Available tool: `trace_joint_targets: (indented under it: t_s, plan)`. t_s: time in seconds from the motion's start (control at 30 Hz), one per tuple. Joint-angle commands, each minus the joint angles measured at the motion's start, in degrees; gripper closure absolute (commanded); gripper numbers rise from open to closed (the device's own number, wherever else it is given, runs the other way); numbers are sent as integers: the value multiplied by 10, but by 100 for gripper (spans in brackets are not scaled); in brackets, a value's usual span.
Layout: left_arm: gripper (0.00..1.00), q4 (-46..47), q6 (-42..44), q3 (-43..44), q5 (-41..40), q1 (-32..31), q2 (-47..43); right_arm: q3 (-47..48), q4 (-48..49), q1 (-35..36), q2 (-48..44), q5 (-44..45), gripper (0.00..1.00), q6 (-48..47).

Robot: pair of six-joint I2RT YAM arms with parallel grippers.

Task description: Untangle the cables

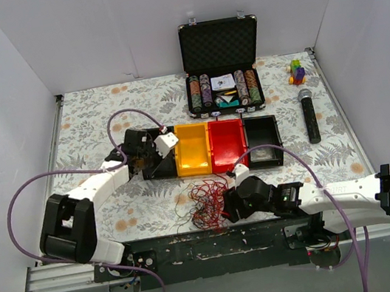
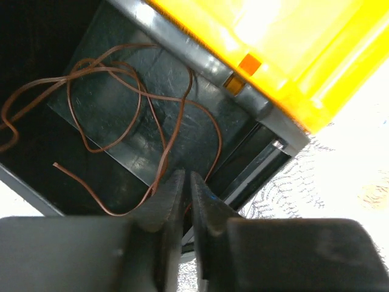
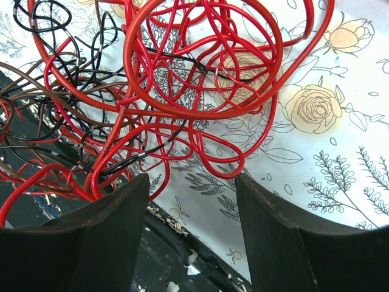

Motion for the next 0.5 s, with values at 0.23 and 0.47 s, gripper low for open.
trace_joint_targets:
  t_s: [0.23, 0.47]
  plan:
    - [39, -128, -54, 116, 150, 3, -141, -12, -80, 3, 10, 1, 33, -1]
    - [37, -217, -31, 93, 264, -1, -207, -19, -108, 3, -24, 13, 33, 6]
